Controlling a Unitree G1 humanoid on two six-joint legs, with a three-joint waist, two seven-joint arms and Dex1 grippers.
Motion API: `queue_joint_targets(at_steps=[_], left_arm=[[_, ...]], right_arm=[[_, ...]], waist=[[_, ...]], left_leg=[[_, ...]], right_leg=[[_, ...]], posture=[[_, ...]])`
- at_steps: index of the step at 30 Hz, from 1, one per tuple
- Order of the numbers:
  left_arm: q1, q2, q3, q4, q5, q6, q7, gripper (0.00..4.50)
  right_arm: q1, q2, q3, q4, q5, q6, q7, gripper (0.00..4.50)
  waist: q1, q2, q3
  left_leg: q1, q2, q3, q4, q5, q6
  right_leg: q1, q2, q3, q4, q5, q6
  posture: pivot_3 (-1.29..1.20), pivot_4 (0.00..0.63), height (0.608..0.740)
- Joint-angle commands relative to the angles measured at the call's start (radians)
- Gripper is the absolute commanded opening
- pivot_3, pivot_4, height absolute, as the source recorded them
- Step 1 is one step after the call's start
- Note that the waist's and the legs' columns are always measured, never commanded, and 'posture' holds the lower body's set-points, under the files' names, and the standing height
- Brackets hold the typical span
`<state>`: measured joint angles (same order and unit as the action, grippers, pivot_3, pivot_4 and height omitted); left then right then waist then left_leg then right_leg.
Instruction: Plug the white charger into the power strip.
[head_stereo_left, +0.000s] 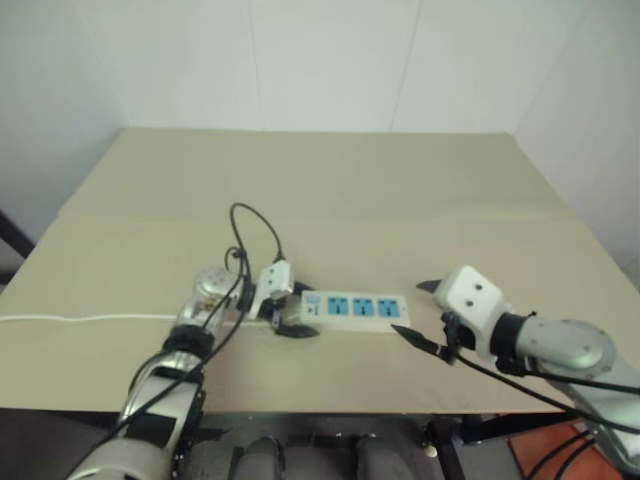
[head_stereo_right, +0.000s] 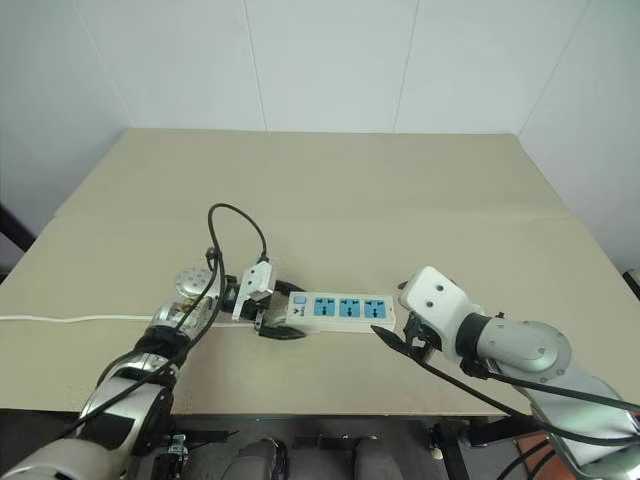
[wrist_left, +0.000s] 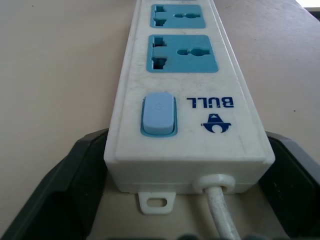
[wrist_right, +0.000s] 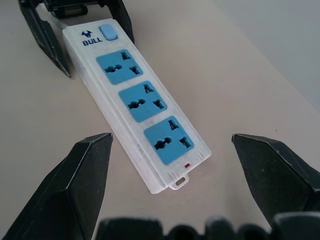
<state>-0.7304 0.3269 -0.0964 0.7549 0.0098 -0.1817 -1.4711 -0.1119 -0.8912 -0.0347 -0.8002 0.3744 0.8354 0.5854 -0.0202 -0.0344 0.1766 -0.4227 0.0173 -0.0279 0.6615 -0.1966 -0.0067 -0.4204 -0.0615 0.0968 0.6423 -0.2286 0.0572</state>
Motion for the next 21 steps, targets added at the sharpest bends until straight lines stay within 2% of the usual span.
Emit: queue_joint_targets(at_steps=[1, 5, 7, 10, 12, 21], left_arm=[[0.026, -0.006, 0.029, -0.091, -0.088, 0.039, 0.031, 4.46], [0.022, -0.006, 0.051, -0.084, -0.179, 0.093, -0.005, 4.46], [0.028, -0.015, 0.059, -0.042, -0.189, -0.052, -0.013, 4.46], [0.013, -0.025, 0.078, 0.035, -0.288, -0.038, -0.129, 4.46], [-0.007, -0.030, 0.082, 0.084, -0.321, -0.052, -0.143, 4.46], [-0.114, -0.031, 0.084, 0.353, -0.284, -0.226, -0.143, 4.46]], right_arm=[[-0.015, 0.004, -0.007, -0.010, -0.018, -0.030, -0.002, 4.50], [-0.003, 0.005, -0.011, -0.015, -0.016, -0.020, 0.000, 4.50], [-0.002, 0.007, -0.013, -0.019, -0.014, -0.018, -0.001, 4.50], [-0.004, 0.005, -0.016, -0.016, -0.018, -0.016, -0.003, 4.50], [-0.003, 0.003, -0.024, -0.013, -0.019, -0.014, -0.004, 4.50], [-0.005, -0.005, -0.037, -0.023, -0.018, -0.010, 0.000, 4.50]], waist=[[0.001, 0.000, 0.000], [0.001, 0.000, 0.000], [0.001, 0.000, 0.000], [0.002, 0.000, 0.000], [0.001, 0.000, 0.000], [0.001, 0.000, 0.000]], left_leg=[[0.000, 0.000, 0.000, 0.000, 0.000, 0.000], [0.000, 0.000, 0.000, 0.000, 0.000, 0.000], [0.000, 0.000, 0.000, 0.000, 0.000, 0.000], [0.000, 0.000, 0.000, 0.000, 0.000, 0.000], [0.000, 0.000, 0.000, 0.000, 0.000, 0.000], [0.000, 0.000, 0.000, 0.000, 0.000, 0.000]], right_leg=[[0.000, 0.000, 0.000, 0.000, 0.000, 0.000], [0.000, 0.000, 0.000, 0.000, 0.000, 0.000], [0.000, 0.000, 0.000, 0.000, 0.000, 0.000], [0.000, 0.000, 0.000, 0.000, 0.000, 0.000], [0.000, 0.000, 0.000, 0.000, 0.000, 0.000], [0.000, 0.000, 0.000, -0.001, 0.000, 0.000]], posture=[[0.00, 0.150, 0.740], [0.00, 0.150, 0.740], [0.00, 0.150, 0.740], [0.00, 0.150, 0.740], [0.00, 0.150, 0.740], [0.00, 0.150, 0.740]])
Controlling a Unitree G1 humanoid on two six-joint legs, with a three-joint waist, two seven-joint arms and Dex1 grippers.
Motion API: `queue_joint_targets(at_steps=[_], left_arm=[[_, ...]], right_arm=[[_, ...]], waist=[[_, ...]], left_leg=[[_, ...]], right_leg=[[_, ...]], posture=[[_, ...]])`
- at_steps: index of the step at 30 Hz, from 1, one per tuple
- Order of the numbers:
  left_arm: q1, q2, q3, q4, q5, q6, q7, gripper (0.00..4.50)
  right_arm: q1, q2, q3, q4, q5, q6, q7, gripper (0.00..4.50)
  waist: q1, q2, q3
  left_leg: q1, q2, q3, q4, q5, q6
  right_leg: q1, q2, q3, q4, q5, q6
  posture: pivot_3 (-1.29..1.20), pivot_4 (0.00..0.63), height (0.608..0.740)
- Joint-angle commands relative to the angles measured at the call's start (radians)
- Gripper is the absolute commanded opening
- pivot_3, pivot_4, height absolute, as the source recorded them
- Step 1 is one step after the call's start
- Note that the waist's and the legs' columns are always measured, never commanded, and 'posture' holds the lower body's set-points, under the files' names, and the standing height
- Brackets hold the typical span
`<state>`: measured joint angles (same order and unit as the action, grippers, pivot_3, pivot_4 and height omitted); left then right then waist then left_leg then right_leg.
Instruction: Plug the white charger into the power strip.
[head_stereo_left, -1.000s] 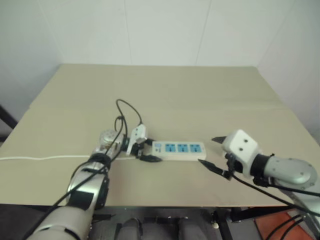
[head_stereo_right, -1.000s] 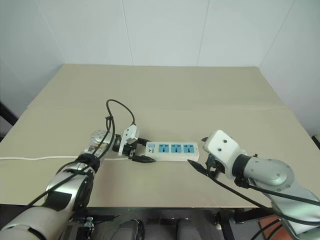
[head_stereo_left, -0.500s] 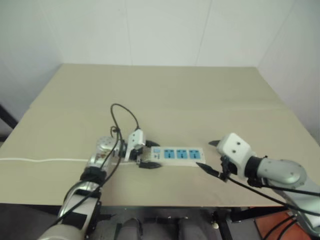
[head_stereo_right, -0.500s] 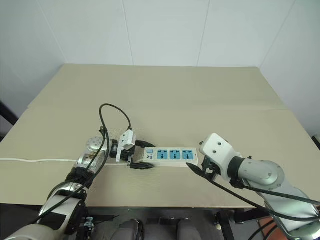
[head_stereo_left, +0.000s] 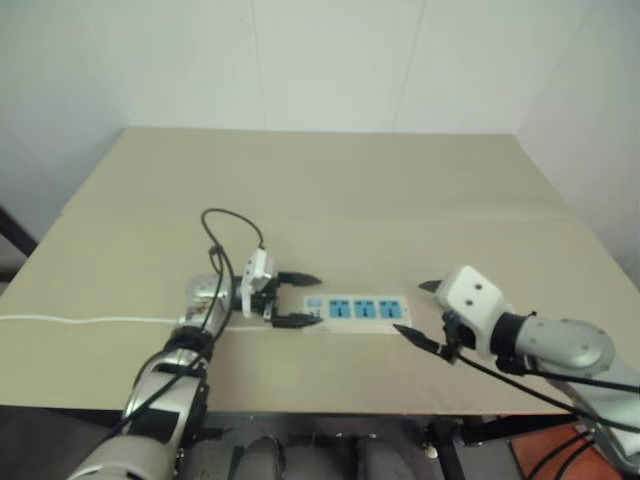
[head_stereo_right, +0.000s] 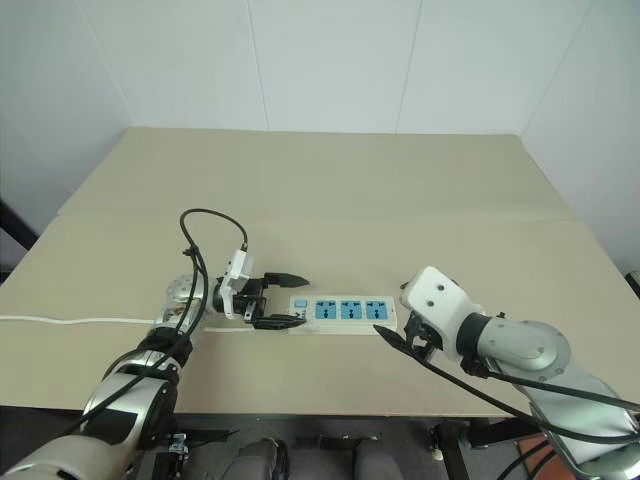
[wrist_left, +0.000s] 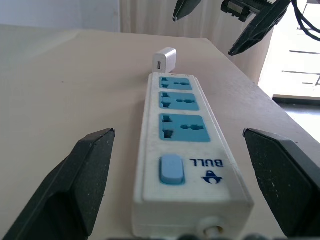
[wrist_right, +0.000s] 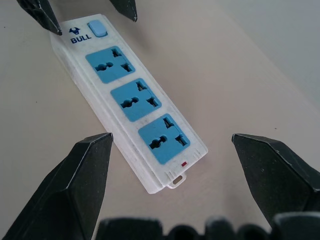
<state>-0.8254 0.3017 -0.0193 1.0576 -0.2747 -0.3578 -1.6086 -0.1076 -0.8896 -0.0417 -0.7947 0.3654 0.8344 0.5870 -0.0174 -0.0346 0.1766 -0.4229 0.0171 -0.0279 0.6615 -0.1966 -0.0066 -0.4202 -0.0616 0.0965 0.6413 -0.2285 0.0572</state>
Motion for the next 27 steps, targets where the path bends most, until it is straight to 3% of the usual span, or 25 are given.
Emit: queue_joint_targets(at_steps=[1, 13, 27], left_arm=[[-0.018, -0.005, -0.008, 0.062, -0.001, -0.065, -0.006, 4.46], [0.016, -0.014, -0.078, 0.088, -0.040, -0.129, -0.006, 4.46], [0.014, -0.030, -0.023, 0.168, 0.033, -0.221, -0.006, 4.46]], right_arm=[[-0.008, -0.008, -0.031, -0.029, -0.009, -0.010, -0.001, 4.50], [0.003, -0.008, -0.046, -0.059, -0.003, 0.020, -0.011, 4.50], [-0.011, -0.005, -0.035, -0.047, -0.004, 0.025, -0.011, 4.50]], waist=[[-0.003, 0.000, 0.000], [-0.001, 0.000, -0.001], [-0.001, -0.001, -0.001]], left_leg=[[0.000, 0.000, 0.000, 0.000, 0.000, 0.000], [0.000, 0.000, 0.000, 0.000, 0.000, 0.000], [0.000, 0.000, 0.000, 0.000, 0.000, 0.000]], right_leg=[[0.000, 0.000, 0.000, 0.000, 0.000, 0.000], [0.000, 0.000, 0.000, 0.001, 0.000, 0.000], [0.000, 0.000, 0.000, 0.001, 0.000, 0.000]], posture=[[0.00, 0.150, 0.740], [0.00, 0.150, 0.740], [0.00, 0.150, 0.740]])
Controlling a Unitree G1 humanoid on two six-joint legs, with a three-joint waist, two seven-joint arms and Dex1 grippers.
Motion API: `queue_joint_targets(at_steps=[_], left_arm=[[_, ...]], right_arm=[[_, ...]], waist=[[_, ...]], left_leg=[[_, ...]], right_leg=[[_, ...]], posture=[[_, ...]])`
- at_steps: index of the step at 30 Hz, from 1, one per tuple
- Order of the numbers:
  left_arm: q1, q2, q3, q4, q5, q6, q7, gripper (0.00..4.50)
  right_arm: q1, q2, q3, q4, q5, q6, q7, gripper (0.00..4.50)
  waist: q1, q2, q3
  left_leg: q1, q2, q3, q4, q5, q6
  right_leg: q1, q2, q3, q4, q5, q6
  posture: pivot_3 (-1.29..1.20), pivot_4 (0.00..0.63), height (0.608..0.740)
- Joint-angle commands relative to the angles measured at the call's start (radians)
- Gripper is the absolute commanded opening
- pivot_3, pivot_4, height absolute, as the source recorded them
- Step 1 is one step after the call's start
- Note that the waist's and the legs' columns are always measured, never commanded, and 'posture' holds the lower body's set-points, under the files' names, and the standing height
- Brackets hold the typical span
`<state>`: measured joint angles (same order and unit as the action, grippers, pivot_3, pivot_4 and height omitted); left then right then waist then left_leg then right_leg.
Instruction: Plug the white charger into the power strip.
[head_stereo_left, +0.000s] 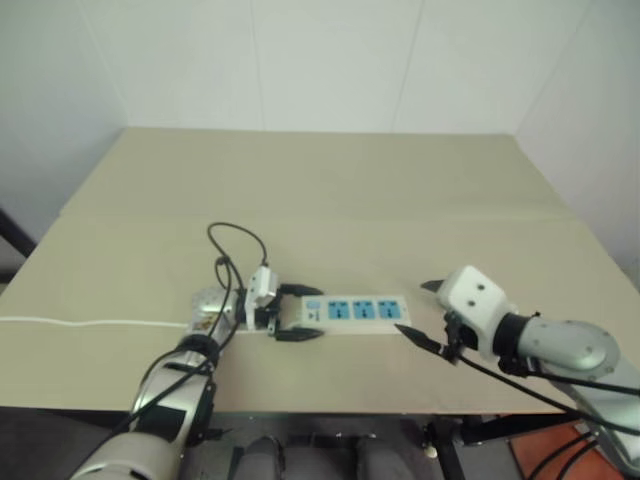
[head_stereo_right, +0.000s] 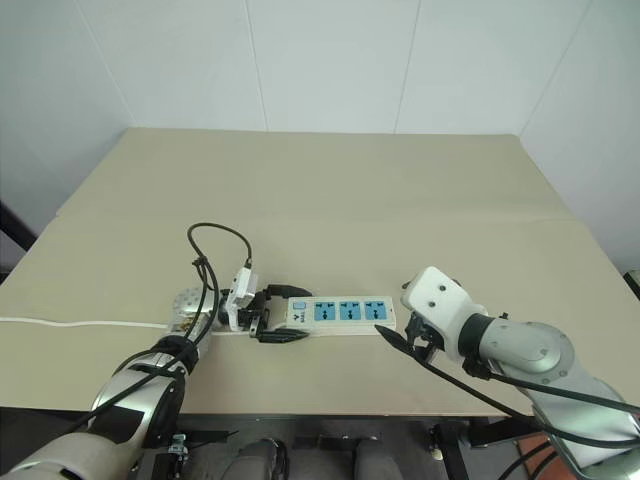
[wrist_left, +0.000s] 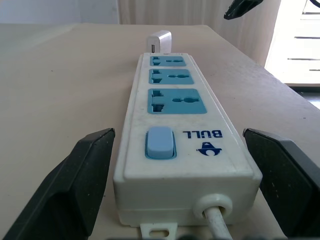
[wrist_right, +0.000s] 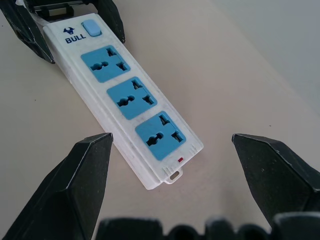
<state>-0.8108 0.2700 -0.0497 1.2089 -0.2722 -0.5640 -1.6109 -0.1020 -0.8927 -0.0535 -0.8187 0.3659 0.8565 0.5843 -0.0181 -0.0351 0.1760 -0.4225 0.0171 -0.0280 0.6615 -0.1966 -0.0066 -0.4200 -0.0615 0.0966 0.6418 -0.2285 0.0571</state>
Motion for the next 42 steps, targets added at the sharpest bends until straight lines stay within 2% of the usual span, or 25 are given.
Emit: queue_joint_targets(at_steps=[1, 4, 6, 7, 11, 15, 18, 20, 25, 30, 34, 42], left_arm=[[0.000, 0.003, 0.008, 0.021, 0.044, -0.028, -0.003, 4.46], [0.002, 0.002, 0.018, 0.030, 0.070, -0.046, 0.012, 3.96], [0.002, -0.002, 0.028, 0.033, 0.078, -0.052, 0.026, 3.37], [0.001, -0.004, 0.032, 0.032, 0.082, -0.055, 0.034, 3.26], [-0.004, -0.008, 0.043, 0.029, 0.099, -0.055, 0.034, 3.26], [-0.009, -0.008, 0.048, 0.014, 0.105, -0.034, 0.012, 3.26], [-0.015, -0.010, 0.048, 0.004, 0.107, -0.018, 0.006, 3.26], [-0.017, -0.011, 0.046, 0.003, 0.115, -0.018, 0.009, 3.26], [-0.031, -0.017, 0.042, 0.001, 0.131, -0.003, 0.002, 3.26], [-0.034, -0.024, 0.053, -0.023, 0.096, 0.044, -0.003, 3.26], [-0.022, -0.017, 0.041, -0.036, 0.096, 0.049, -0.003, 3.26], [0.002, -0.019, 0.025, -0.054, 0.095, 0.041, -0.003, 3.26]], right_arm=[[-0.018, -0.002, -0.021, -0.023, -0.006, 0.003, -0.008, 4.50], [-0.021, 0.001, -0.013, -0.022, -0.010, 0.007, -0.014, 4.50], [-0.022, 0.002, -0.011, -0.022, -0.011, 0.013, -0.018, 4.50], [-0.024, -0.006, -0.009, -0.021, -0.014, 0.015, -0.015, 4.50], [-0.046, -0.056, 0.000, -0.002, -0.020, 0.023, 0.021, 4.50], [-0.126, -0.178, 0.009, 0.081, -0.011, 0.049, 0.112, 4.50], [-0.303, -0.328, 0.144, 0.231, -0.059, 0.041, 0.275, 4.50], [-0.421, -0.359, 0.239, 0.304, -0.077, 0.067, 0.355, 4.50], [-0.810, -0.286, 0.595, 0.579, -0.239, 0.157, 0.603, 4.50], [-0.956, -0.218, 0.802, 0.760, -0.377, 0.096, 0.781, 4.50], [-0.965, -0.171, 0.859, 0.837, -0.451, 0.073, 0.822, 4.50], [-0.940, -0.099, 0.857, 0.916, -0.519, 0.087, 0.825, 4.50]], waist=[[0.000, 0.000, 0.000], [-0.001, 0.000, -0.001], [-0.001, 0.000, -0.002], [0.000, 0.000, -0.003], [0.000, 0.000, -0.005], [0.000, 0.001, -0.005], [-0.002, 0.002, -0.005], [-0.004, 0.003, -0.005], [-0.012, 0.003, -0.005], [-0.001, 0.003, -0.005], [0.000, 0.003, -0.005], [0.000, 0.003, -0.005]], left_leg=[[0.000, 0.000, 0.000, 0.000, 0.000, 0.000], [0.001, 0.000, 0.000, 0.000, 0.000, 0.000], [0.001, 0.000, 0.000, 0.000, 0.000, 0.000], [0.001, 0.000, 0.000, 0.000, 0.000, 0.000], [0.001, 0.000, 0.000, 0.000, 0.000, 0.000], [0.002, 0.000, 0.000, 0.000, 0.000, 0.000], [0.001, 0.000, 0.001, 0.000, 0.000, 0.000], [0.001, 0.000, 0.001, 0.000, 0.000, 0.000], [0.000, 0.001, 0.001, 0.000, 0.000, 0.000], [-0.003, 0.000, 0.000, 0.000, 0.000, 0.000], [-0.004, 0.000, 0.000, 0.000, 0.000, 0.000], [-0.003, 0.000, 0.000, 0.000, 0.000, 0.000]], right_leg=[[0.000, 0.000, 0.000, 0.000, 0.000, 0.000], [0.001, 0.000, 0.000, 0.000, 0.000, 0.000], [0.001, 0.000, 0.000, 0.000, 0.000, 0.000], [0.001, 0.000, 0.000, 0.000, 0.000, 0.000], [0.002, 0.000, 0.000, 0.000, 0.000, 0.000], [0.002, 0.000, 0.000, 0.000, 0.000, 0.001], [0.001, 0.000, 0.000, -0.001, 0.000, 0.001], [0.000, 0.000, 0.000, -0.001, 0.000, 0.001], [-0.002, 0.000, 0.000, -0.001, 0.000, 0.000], [-0.003, 0.000, -0.001, -0.001, 0.000, 0.000], [-0.005, 0.000, -0.001, 0.000, 0.000, 0.000], [-0.005, 0.000, -0.001, 0.001, 0.000, -0.001]], posture=[[0.00, 0.150, 0.740], [0.00, 0.150, 0.740], [0.00, 0.150, 0.740], [0.00, 0.150, 0.740], [0.00, 0.150, 0.740], [0.00, 0.150, 0.740], [0.00, 0.150, 0.740], [0.00, 0.150, 0.740], [0.00, 0.150, 0.740], [0.00, 0.150, 0.740], [0.00, 0.150, 0.740], [0.00, 0.150, 0.740]])
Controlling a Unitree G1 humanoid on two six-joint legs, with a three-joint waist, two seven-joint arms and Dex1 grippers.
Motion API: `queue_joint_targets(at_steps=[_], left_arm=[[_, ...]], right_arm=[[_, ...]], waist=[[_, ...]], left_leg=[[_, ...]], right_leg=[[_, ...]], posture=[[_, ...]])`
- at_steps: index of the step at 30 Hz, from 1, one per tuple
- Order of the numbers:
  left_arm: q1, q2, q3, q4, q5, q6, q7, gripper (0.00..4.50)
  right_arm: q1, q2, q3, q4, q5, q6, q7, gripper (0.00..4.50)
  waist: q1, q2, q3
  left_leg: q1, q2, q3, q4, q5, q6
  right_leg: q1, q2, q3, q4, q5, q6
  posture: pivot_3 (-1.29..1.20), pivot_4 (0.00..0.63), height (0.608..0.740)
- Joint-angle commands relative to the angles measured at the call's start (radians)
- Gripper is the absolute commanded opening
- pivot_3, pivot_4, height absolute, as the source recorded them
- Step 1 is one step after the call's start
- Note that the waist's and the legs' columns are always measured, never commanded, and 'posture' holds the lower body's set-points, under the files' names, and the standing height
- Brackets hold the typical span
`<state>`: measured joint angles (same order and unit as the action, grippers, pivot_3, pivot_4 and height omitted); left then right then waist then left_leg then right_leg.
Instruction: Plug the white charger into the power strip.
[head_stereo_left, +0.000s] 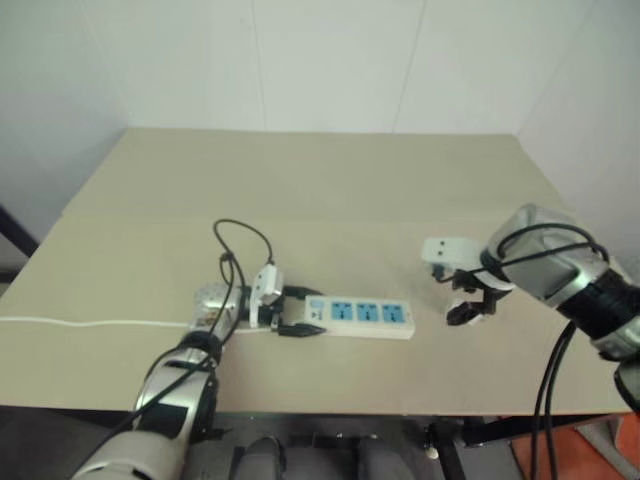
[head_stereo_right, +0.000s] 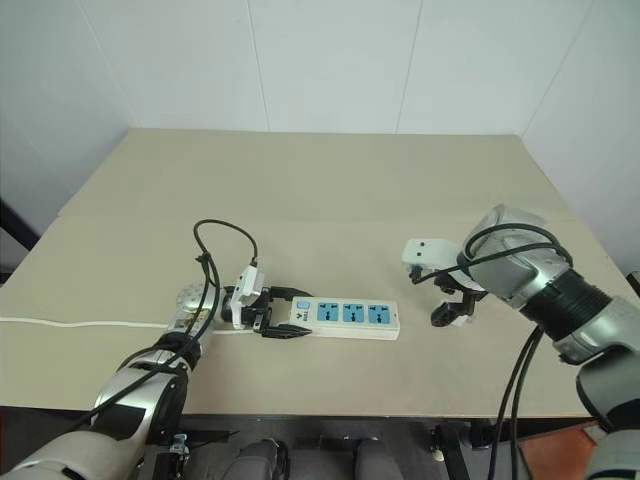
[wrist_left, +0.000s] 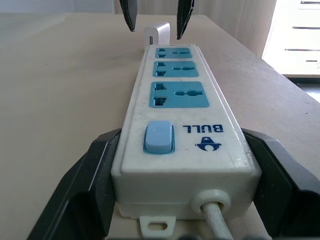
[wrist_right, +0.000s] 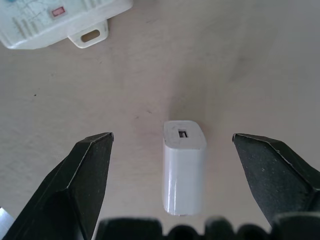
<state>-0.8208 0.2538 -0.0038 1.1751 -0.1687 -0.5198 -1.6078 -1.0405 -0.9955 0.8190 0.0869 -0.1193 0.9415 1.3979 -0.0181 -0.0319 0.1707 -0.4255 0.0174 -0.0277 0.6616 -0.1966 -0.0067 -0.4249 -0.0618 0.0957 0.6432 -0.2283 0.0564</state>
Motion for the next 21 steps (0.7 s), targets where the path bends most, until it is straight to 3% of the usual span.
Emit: queue_joint_targets(at_steps=[1, 13, 16, 21], left_arm=[[0.014, -0.003, -0.022, -0.022, -0.009, -0.004, -0.007, 3.26], [0.012, -0.007, -0.012, -0.016, -0.001, -0.017, -0.007, 3.26], [0.014, -0.007, -0.009, -0.014, 0.003, -0.020, -0.007, 3.27], [0.017, -0.004, -0.003, -0.014, 0.008, -0.021, -0.007, 3.27]], right_arm=[[0.002, 0.006, -0.014, 0.015, -0.041, 0.001, 0.016, 4.50], [0.035, 0.049, -0.024, 0.081, -0.098, -0.009, 0.014, 4.50], [0.044, 0.067, -0.030, 0.104, -0.109, -0.013, 0.001, 3.90], [0.044, 0.080, -0.038, 0.124, -0.130, -0.017, -0.003, 2.15]], waist=[[0.000, 0.000, 0.000], [0.000, 0.000, 0.000], [0.001, 0.000, 0.000], [0.000, 0.000, 0.000]], left_leg=[[0.000, 0.000, 0.000, 0.000, 0.000, 0.000], [0.000, 0.000, 0.000, 0.000, 0.000, 0.000], [0.000, 0.000, 0.000, 0.000, 0.000, 0.000], [0.001, 0.000, 0.000, 0.000, 0.000, 0.000]], right_leg=[[0.000, 0.000, 0.000, 0.000, 0.000, 0.000], [0.000, 0.000, 0.000, 0.000, 0.000, 0.000], [0.000, 0.000, 0.000, 0.000, 0.000, 0.000], [0.001, 0.000, 0.000, 0.000, 0.000, 0.000]], posture=[[0.00, 0.150, 0.740], [0.00, 0.150, 0.740], [0.00, 0.150, 0.740], [0.00, 0.150, 0.740]])
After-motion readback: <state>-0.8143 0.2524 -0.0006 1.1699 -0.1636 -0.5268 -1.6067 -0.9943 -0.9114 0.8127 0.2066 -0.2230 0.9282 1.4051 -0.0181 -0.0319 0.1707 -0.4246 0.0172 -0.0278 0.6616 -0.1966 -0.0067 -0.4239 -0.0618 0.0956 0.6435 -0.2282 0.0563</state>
